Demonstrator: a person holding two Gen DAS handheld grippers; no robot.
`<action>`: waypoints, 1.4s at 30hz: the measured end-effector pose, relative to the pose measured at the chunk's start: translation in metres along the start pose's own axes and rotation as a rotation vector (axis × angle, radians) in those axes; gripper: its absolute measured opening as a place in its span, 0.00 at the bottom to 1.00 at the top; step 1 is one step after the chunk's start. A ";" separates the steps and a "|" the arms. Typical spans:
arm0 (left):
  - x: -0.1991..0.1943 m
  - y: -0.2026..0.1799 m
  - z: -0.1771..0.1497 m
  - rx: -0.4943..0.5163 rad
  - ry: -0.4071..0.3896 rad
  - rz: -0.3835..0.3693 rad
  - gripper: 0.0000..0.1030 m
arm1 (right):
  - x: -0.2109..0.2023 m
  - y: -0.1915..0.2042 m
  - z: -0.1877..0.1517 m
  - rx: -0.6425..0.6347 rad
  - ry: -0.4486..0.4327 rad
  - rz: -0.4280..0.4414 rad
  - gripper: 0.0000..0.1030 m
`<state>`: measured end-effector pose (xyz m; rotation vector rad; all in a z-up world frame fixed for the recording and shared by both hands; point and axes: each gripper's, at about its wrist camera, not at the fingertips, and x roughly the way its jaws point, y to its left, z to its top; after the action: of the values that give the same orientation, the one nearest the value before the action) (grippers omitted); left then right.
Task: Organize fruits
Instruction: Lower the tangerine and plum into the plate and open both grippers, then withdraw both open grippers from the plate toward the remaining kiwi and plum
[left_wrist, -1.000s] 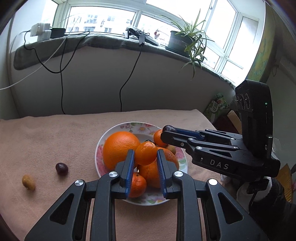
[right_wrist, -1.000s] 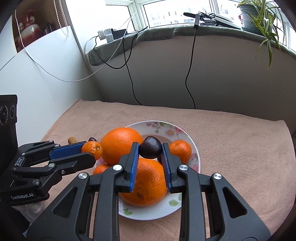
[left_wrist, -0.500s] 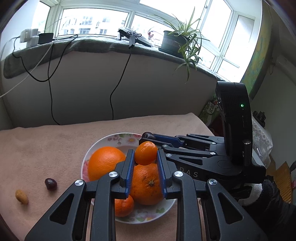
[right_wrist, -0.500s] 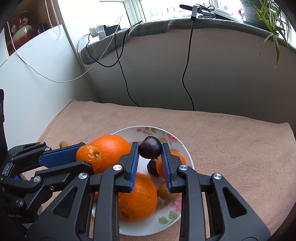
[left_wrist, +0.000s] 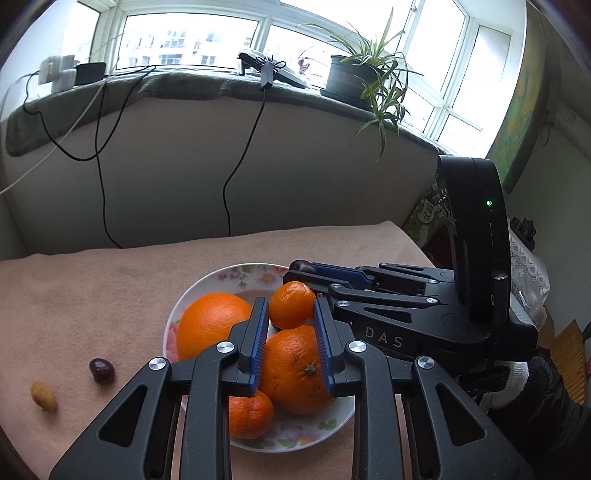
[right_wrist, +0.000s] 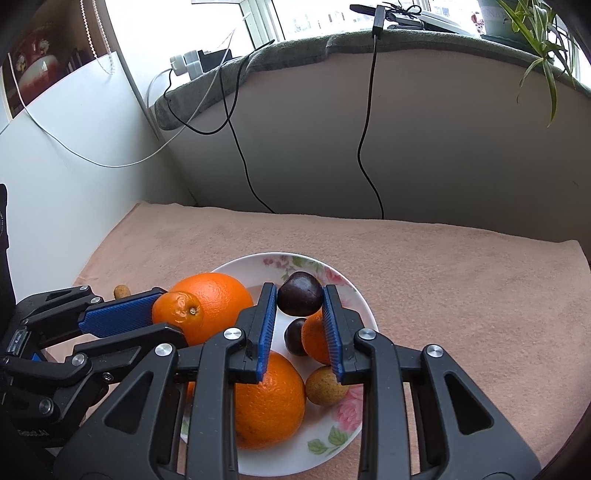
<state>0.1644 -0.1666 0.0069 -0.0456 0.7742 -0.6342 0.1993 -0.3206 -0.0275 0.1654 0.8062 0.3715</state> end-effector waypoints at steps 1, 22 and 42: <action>0.000 0.000 0.000 0.000 -0.001 0.006 0.23 | 0.000 0.000 0.000 0.001 0.000 0.000 0.28; -0.009 0.004 -0.002 -0.013 -0.029 0.036 0.58 | -0.017 -0.011 0.000 0.048 -0.043 -0.034 0.66; -0.042 0.007 -0.017 -0.006 -0.063 0.072 0.73 | -0.044 0.010 -0.008 0.059 -0.069 -0.062 0.79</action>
<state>0.1341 -0.1348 0.0195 -0.0428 0.7141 -0.5600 0.1630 -0.3281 -0.0001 0.2067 0.7523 0.2824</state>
